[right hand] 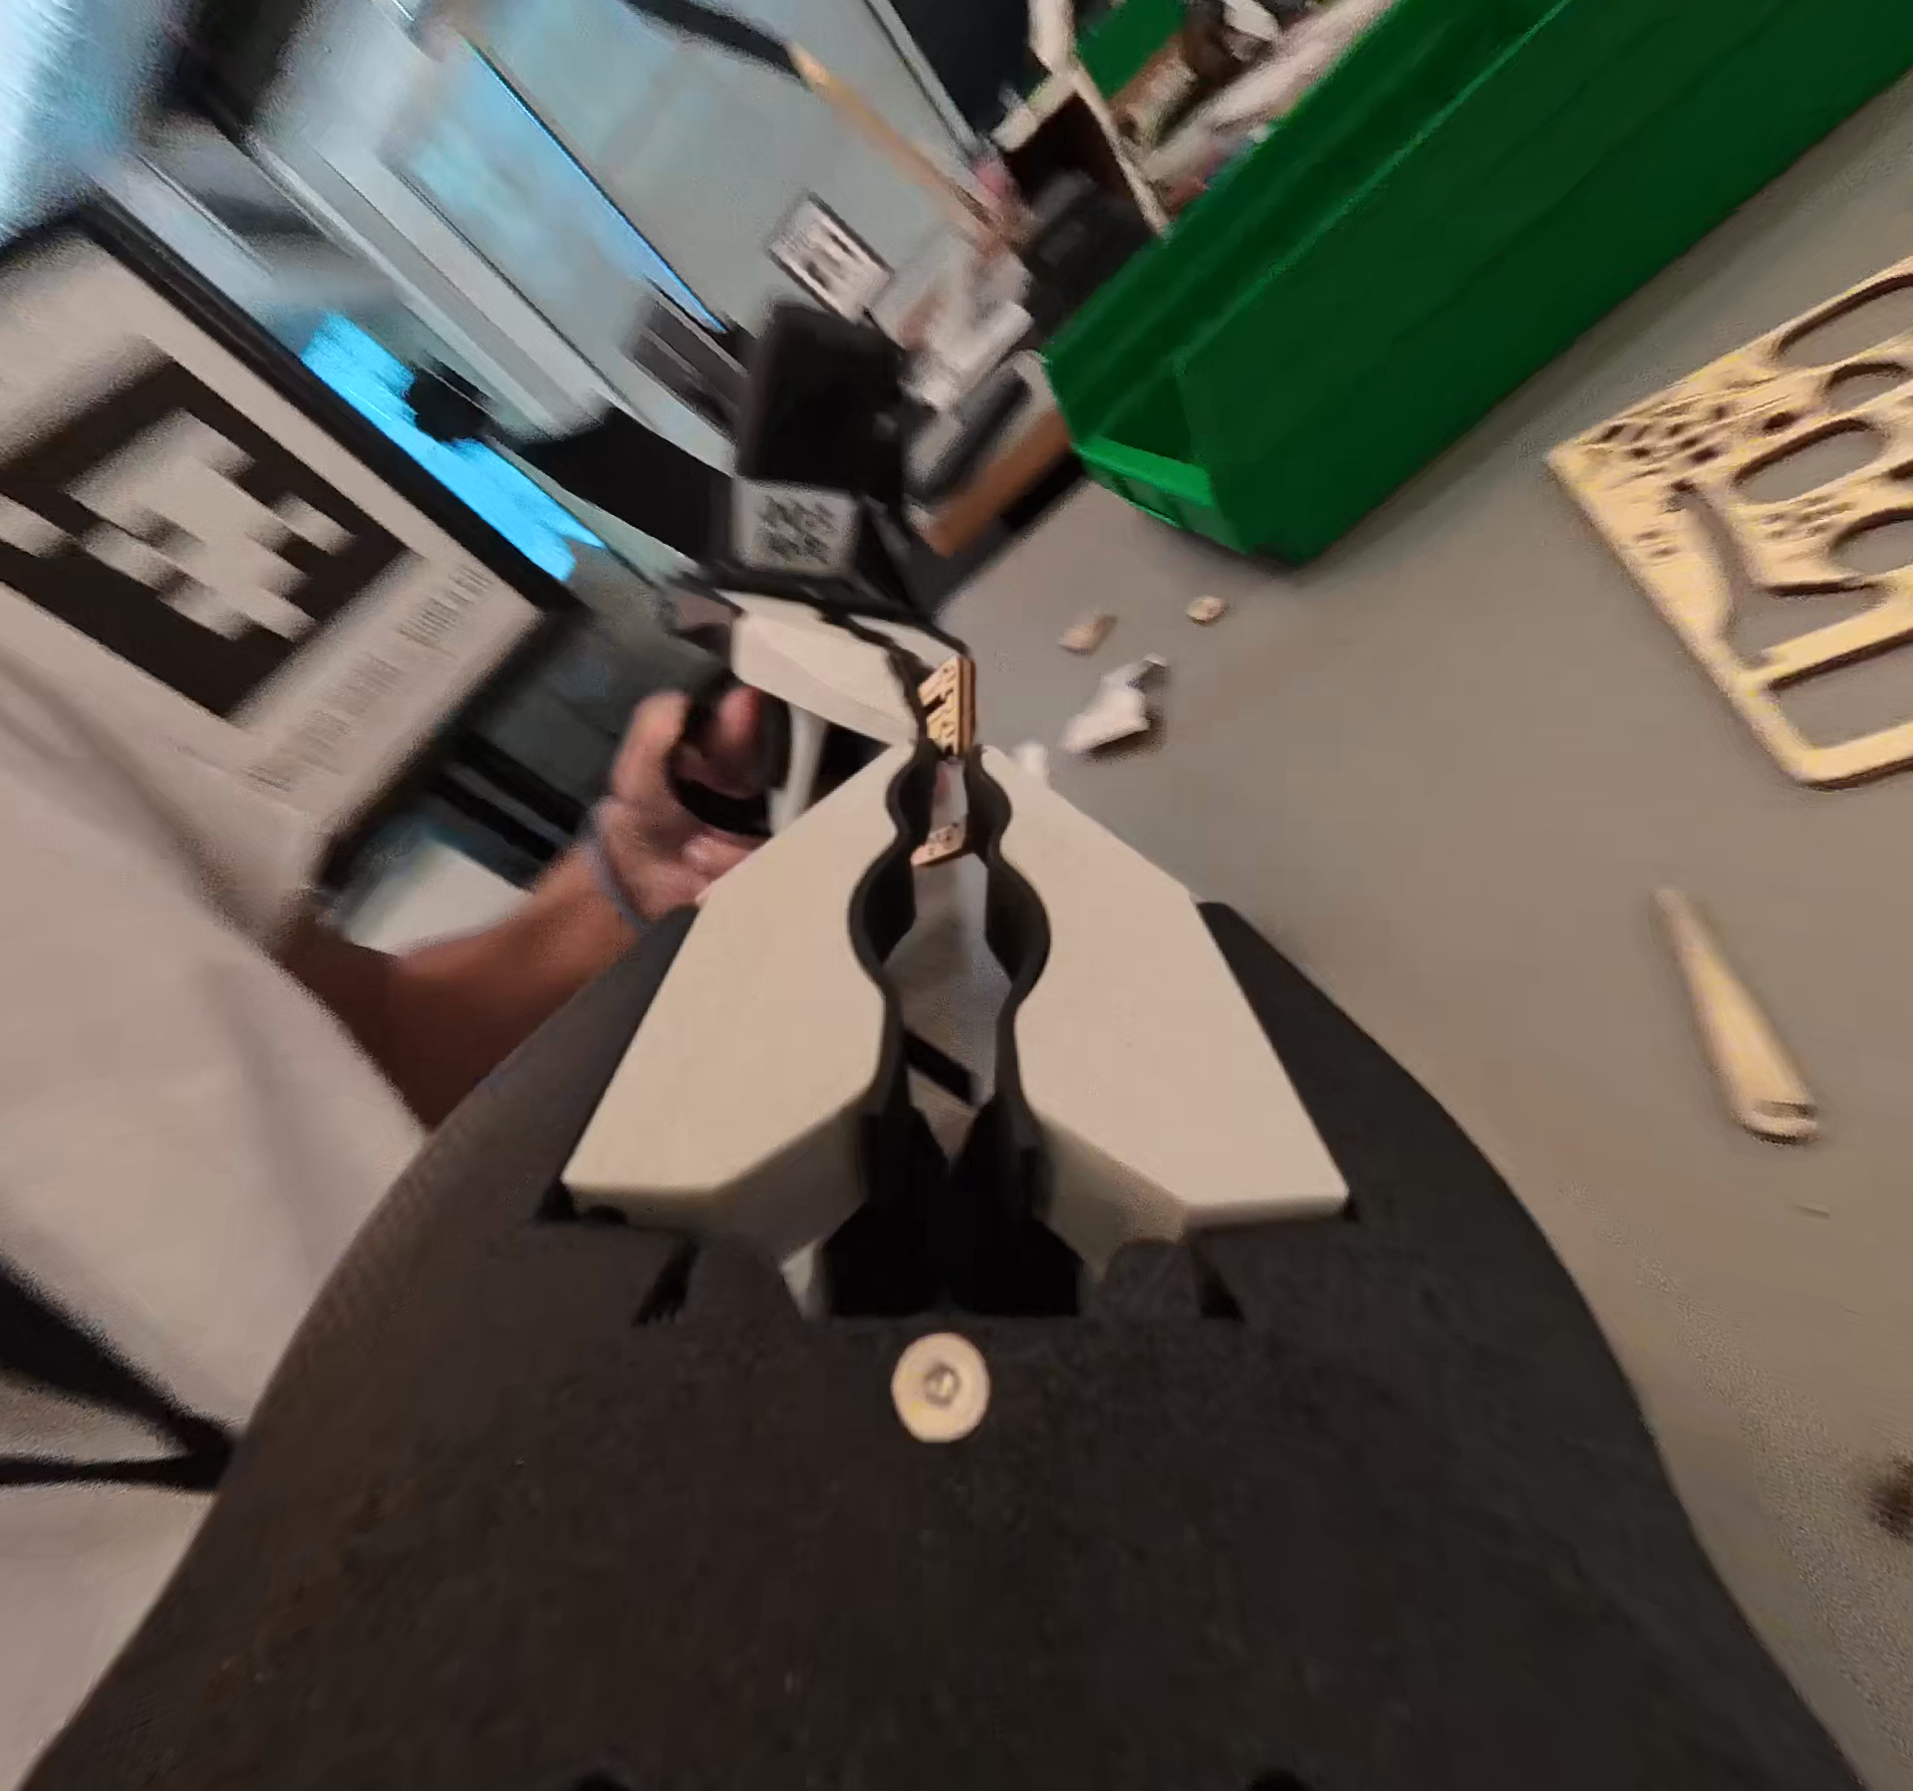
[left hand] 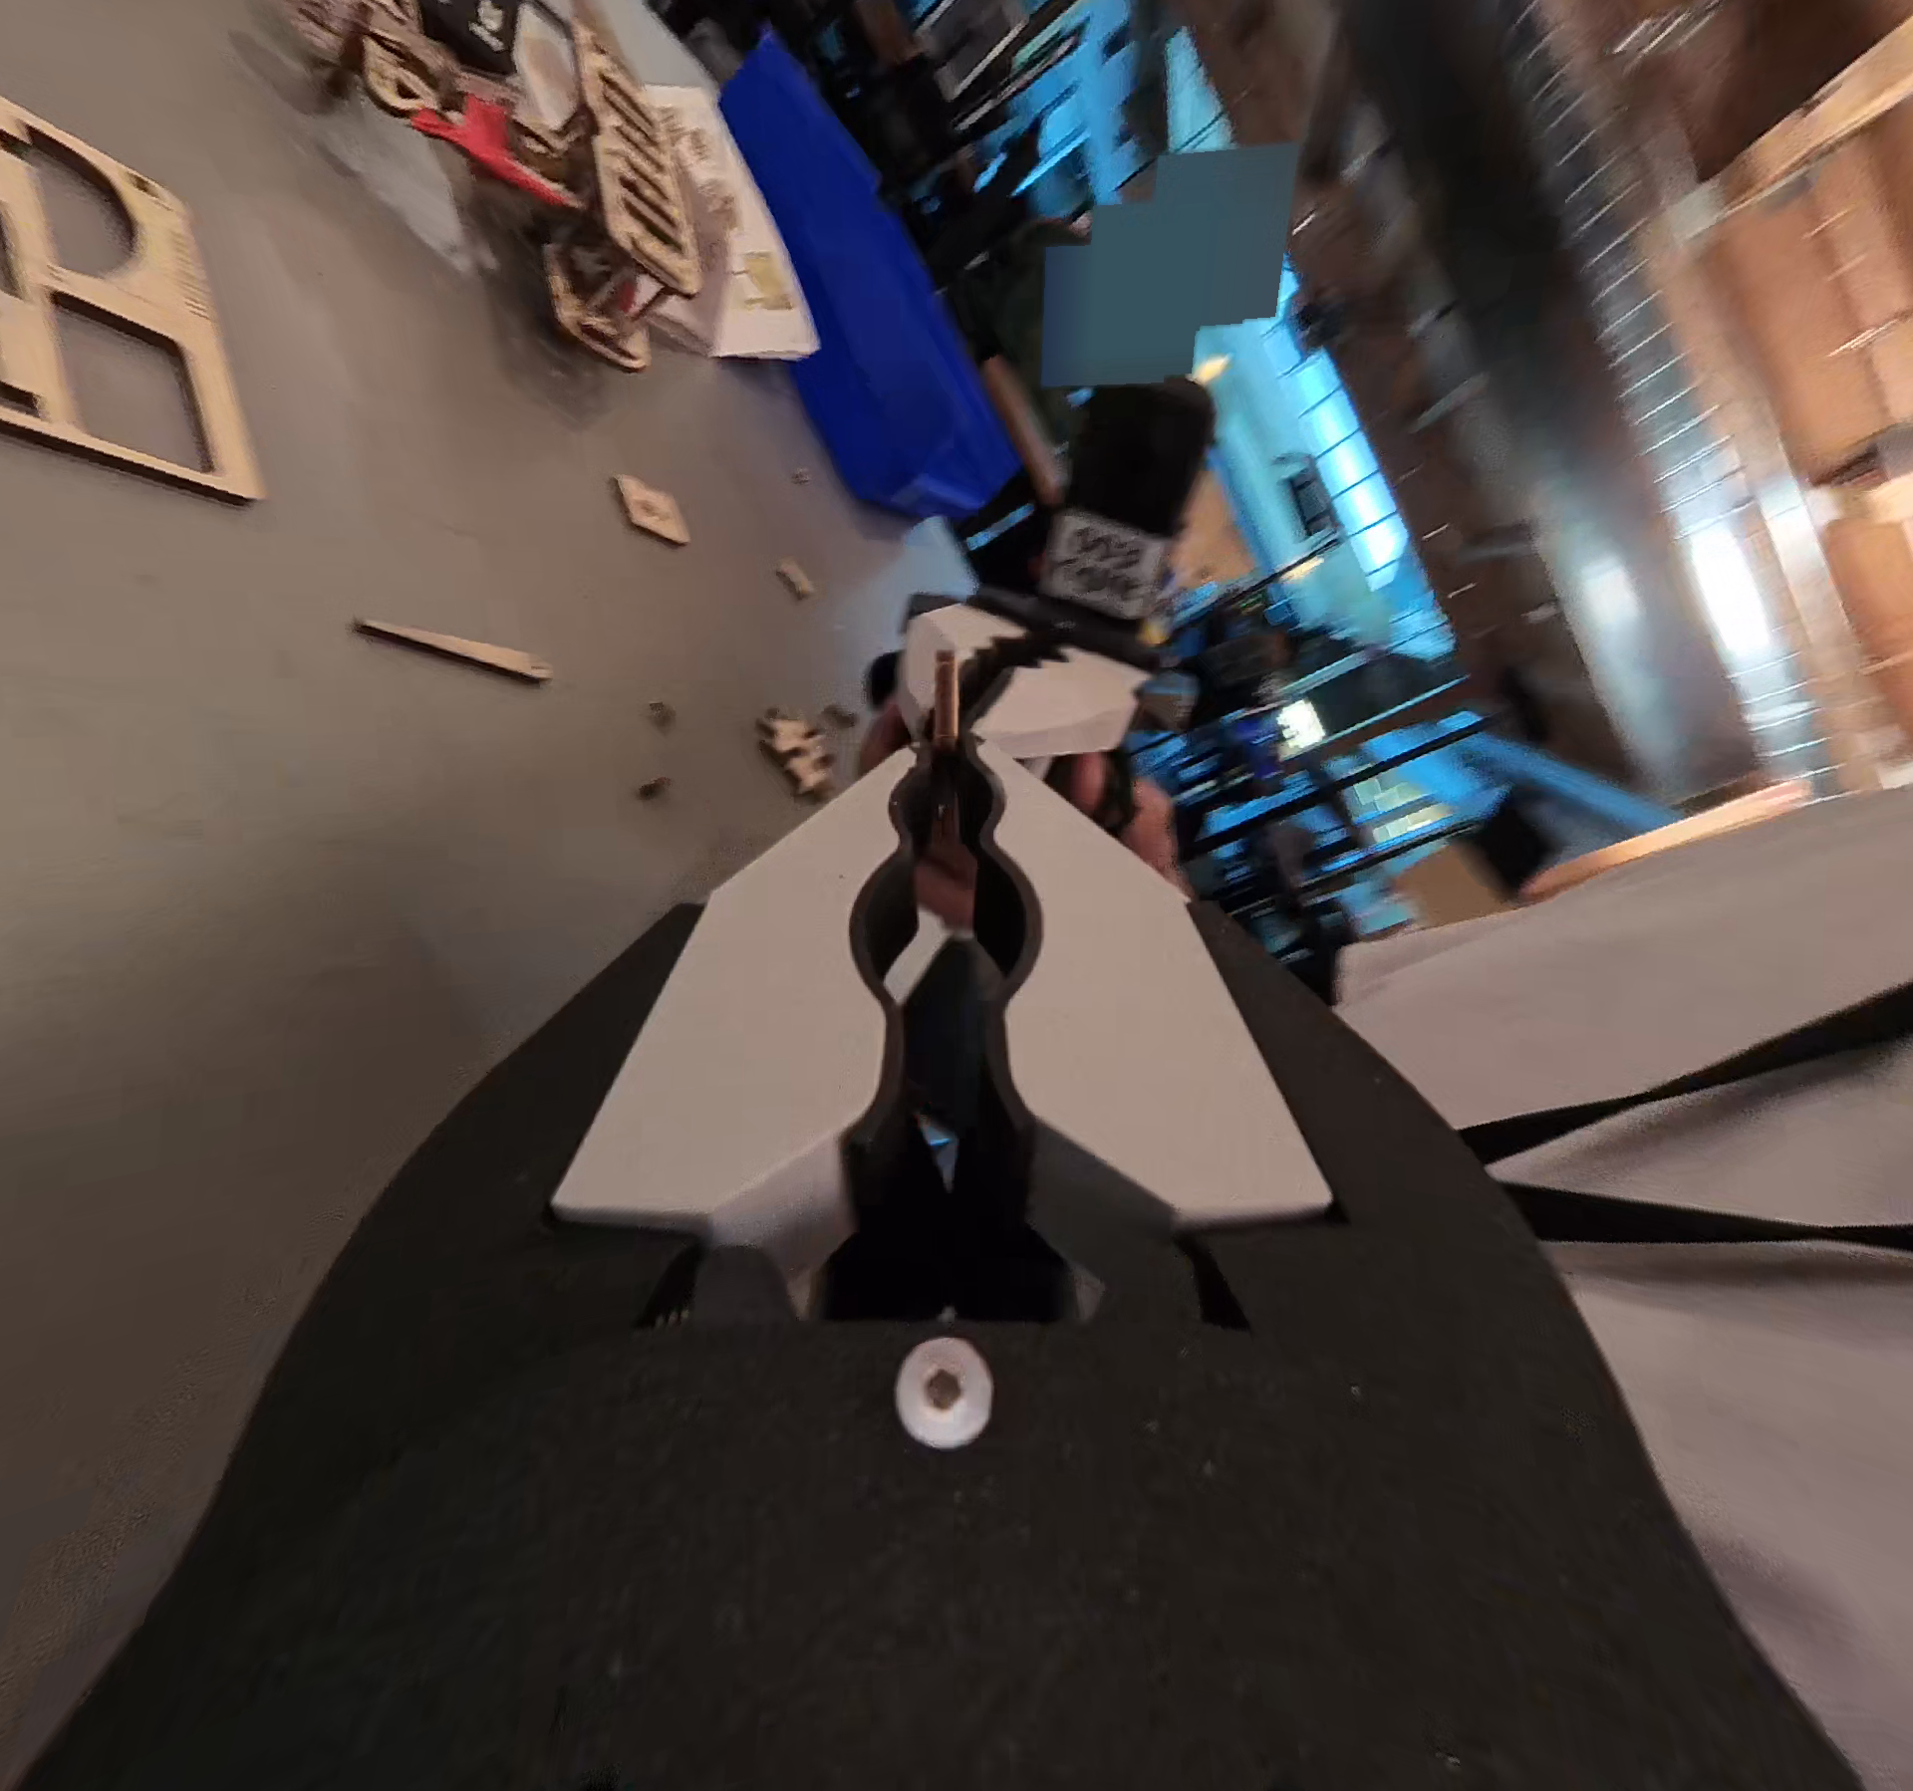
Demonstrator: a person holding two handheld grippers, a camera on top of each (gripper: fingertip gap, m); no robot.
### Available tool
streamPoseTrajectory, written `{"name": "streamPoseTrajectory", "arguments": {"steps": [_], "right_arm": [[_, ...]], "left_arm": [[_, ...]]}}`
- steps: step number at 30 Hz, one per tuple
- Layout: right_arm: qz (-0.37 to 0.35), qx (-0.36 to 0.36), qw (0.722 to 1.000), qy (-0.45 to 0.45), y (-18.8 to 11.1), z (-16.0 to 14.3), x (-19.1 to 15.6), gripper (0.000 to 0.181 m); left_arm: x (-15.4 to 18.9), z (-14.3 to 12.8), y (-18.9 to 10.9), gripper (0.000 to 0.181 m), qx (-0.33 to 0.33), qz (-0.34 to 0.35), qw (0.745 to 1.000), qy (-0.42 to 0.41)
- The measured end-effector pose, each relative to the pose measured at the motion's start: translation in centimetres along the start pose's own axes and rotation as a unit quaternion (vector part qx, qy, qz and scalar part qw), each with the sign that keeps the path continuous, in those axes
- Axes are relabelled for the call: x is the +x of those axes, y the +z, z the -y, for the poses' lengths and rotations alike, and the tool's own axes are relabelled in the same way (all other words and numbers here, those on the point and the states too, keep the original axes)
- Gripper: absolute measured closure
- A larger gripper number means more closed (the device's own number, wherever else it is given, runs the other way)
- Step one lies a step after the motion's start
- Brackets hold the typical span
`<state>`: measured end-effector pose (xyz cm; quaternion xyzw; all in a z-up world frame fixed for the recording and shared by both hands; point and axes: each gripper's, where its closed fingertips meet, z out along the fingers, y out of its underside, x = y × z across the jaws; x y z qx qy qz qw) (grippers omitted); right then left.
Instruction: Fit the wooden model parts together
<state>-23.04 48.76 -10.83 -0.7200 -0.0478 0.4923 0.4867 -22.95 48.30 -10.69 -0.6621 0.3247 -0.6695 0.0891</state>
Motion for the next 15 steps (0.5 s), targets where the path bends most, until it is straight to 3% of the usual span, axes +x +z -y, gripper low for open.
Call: {"name": "streamPoseTrajectory", "arguments": {"steps": [4,15], "right_arm": [[0.069,0.053,0.994,0.07,-0.72,1.34,-0.57,0.18],[0.066,0.023,0.994,0.082,-0.7,0.51,-0.44,0.18]], "left_arm": [[0.99,0.36,0.06,0.181,0.022,-0.067,0.995,-0.069],[0.72,0.12,0.25,0.181,0.014,-0.041,0.998,-0.042]]}}
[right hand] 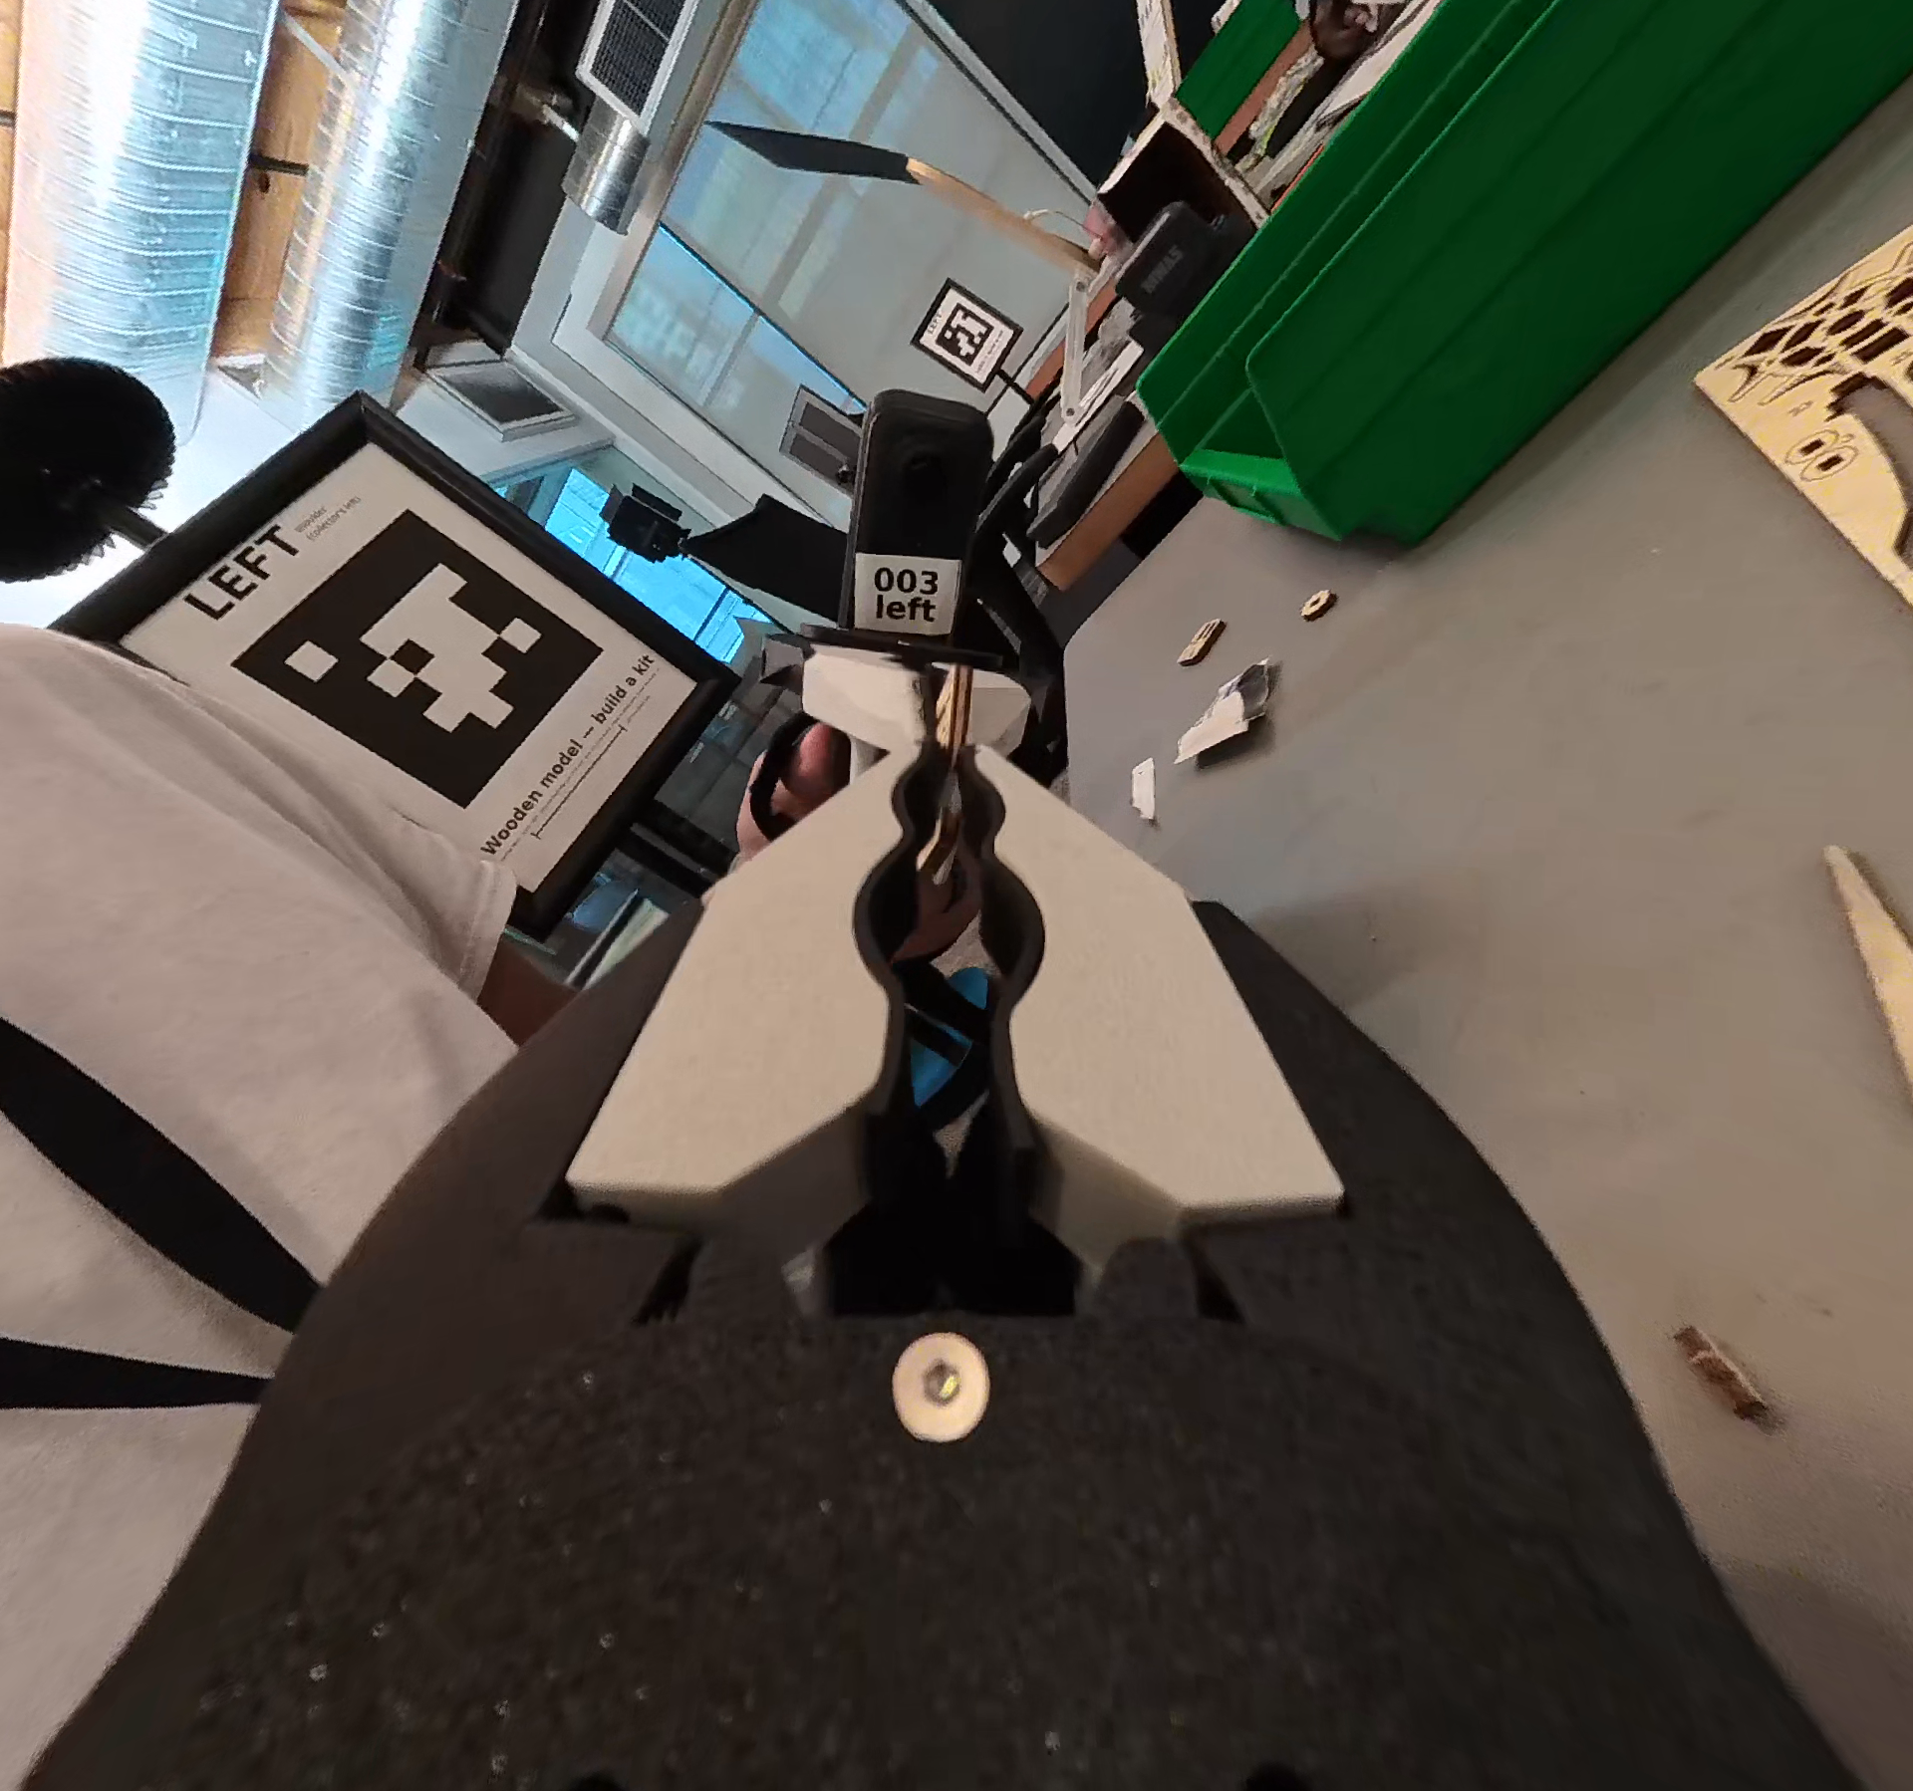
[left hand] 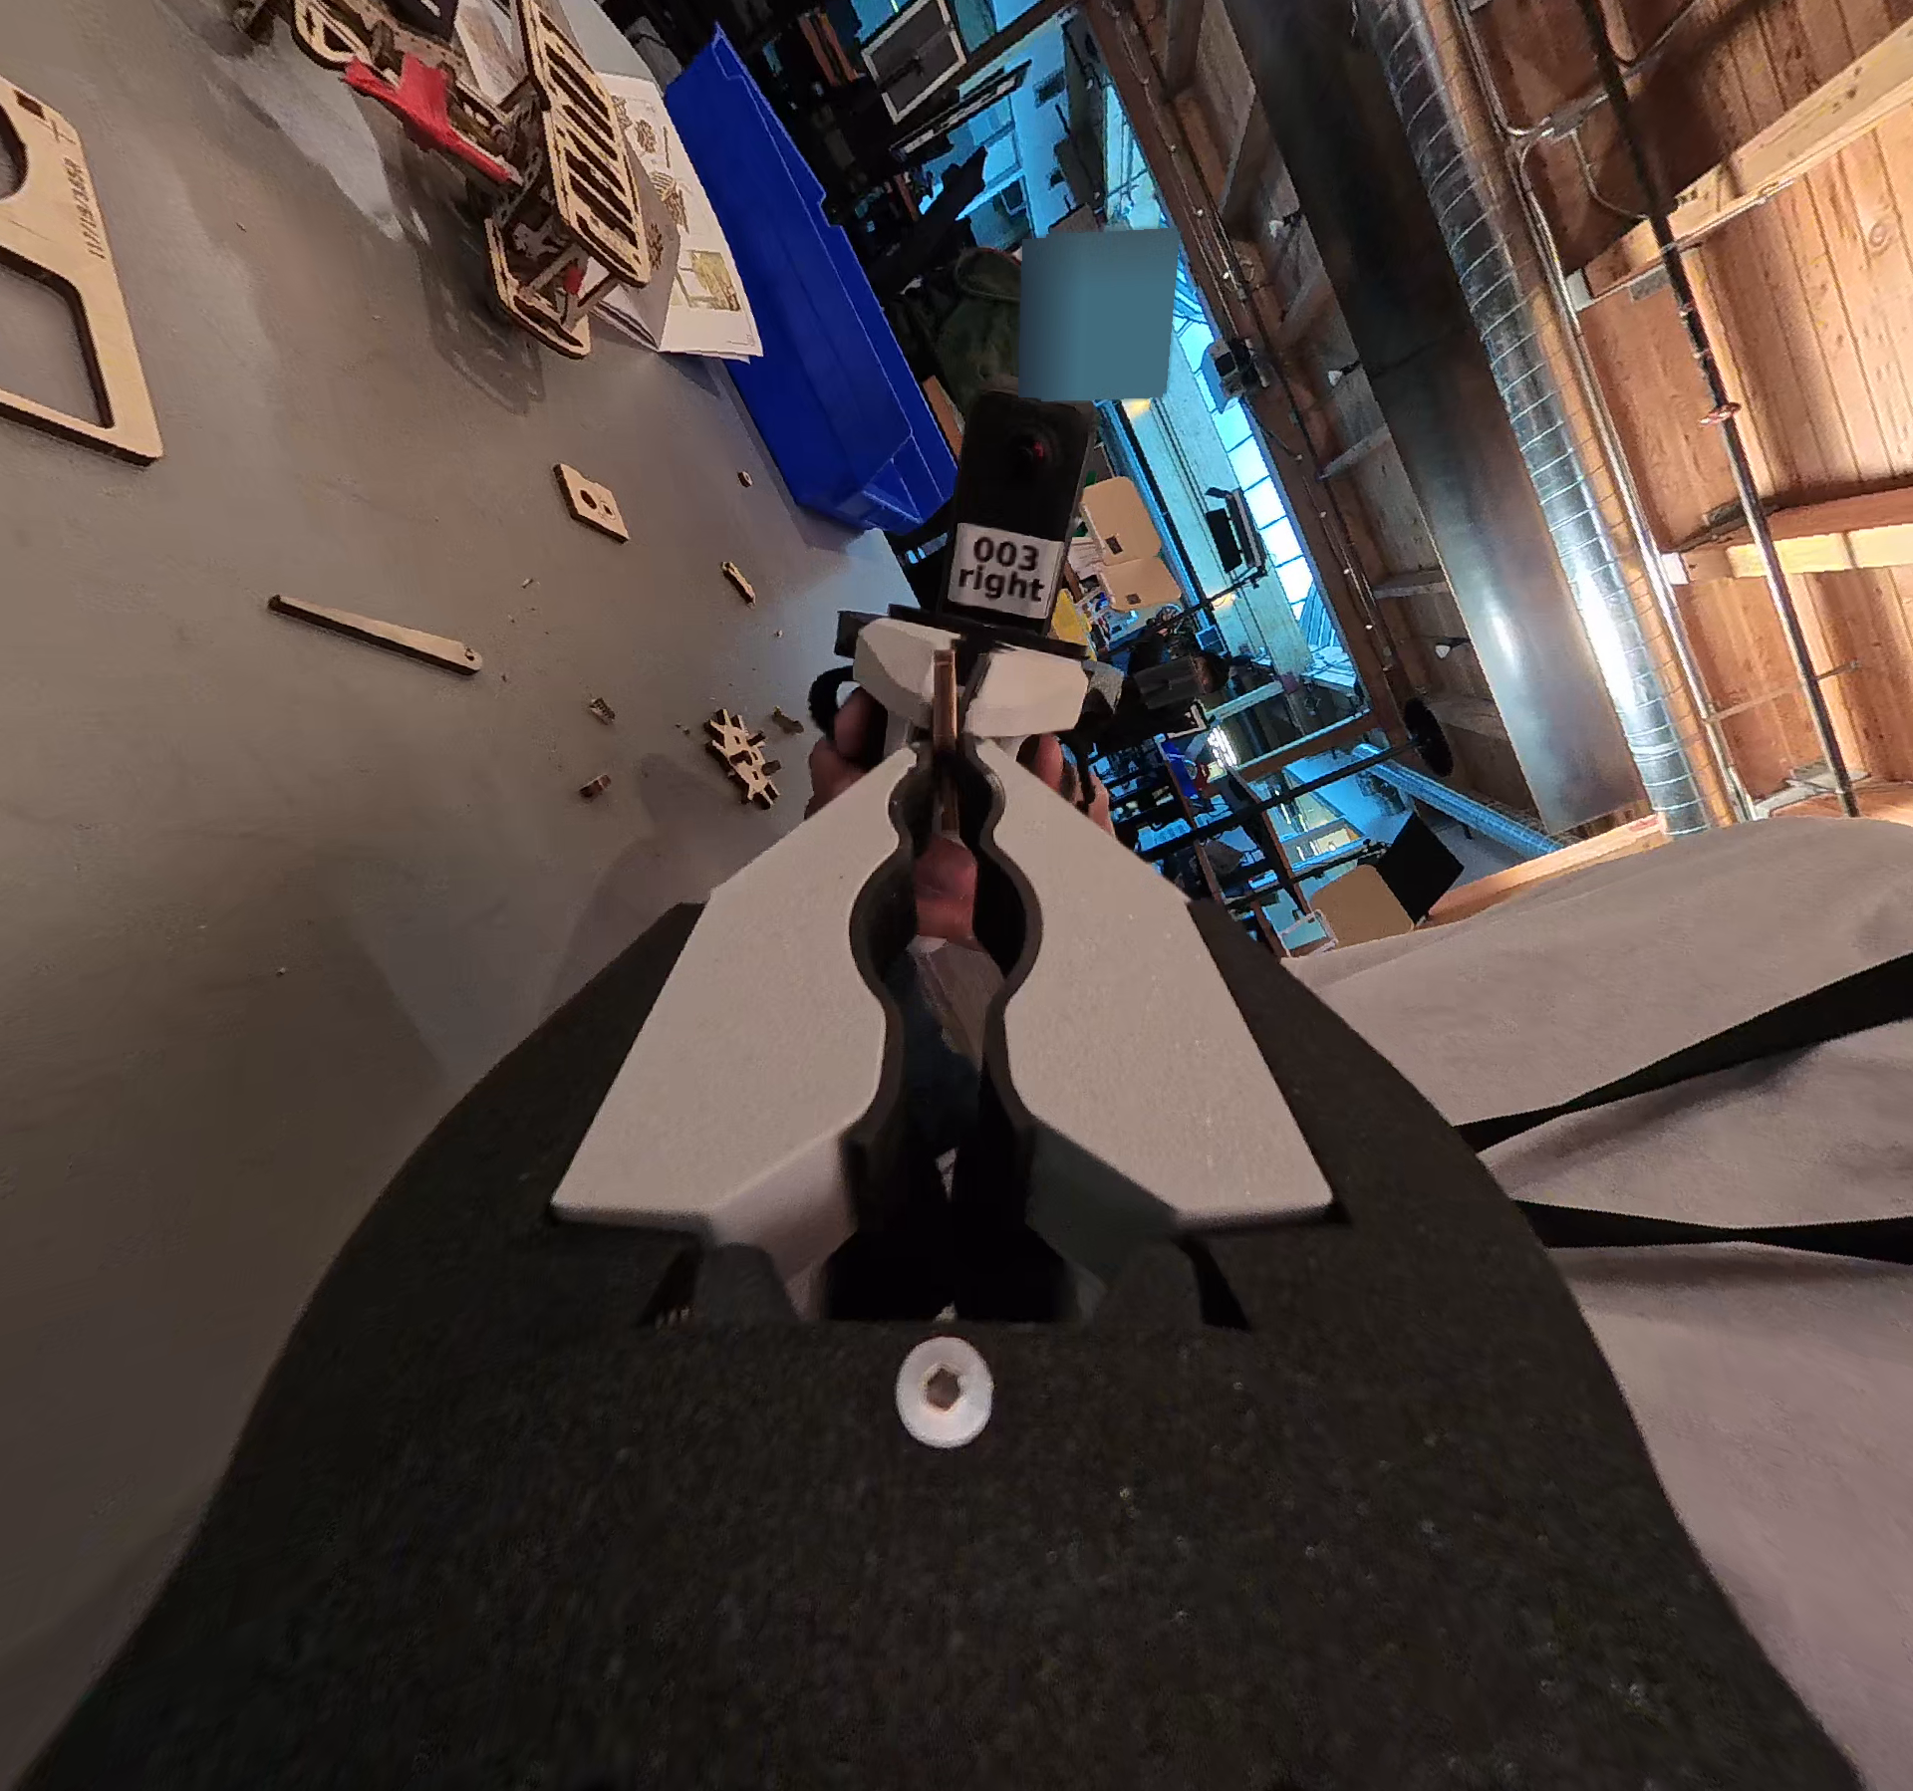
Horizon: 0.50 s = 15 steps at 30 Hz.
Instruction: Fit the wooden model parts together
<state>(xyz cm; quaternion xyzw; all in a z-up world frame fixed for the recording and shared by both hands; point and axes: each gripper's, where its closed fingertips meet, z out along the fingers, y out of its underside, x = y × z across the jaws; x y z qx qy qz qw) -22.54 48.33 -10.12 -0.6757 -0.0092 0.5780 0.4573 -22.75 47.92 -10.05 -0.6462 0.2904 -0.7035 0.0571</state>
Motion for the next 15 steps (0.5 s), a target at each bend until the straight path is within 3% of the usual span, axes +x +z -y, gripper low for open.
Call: {"name": "streamPoseTrajectory", "arguments": {"steps": [3,11,15], "right_arm": [[-0.014,0.002,1.0,-0.011,0.0,0.1,0.0,0.18],[0.059,0.065,0.986,0.144,0.2,0.5,-0.1,0.181],[-0.008,0.051,0.995,0.084,0.1,0.1,1.0,0.181]], "left_arm": [[0.0,0.0,0.0,0.181,0.001,0.003,1.0,0.005],[0.1,0.3,-0.1,0.181,0.007,0.04,0.997,0.066],[-0.9,0.1,0.1,0.181,0.002,0.085,0.992,0.096]]}}
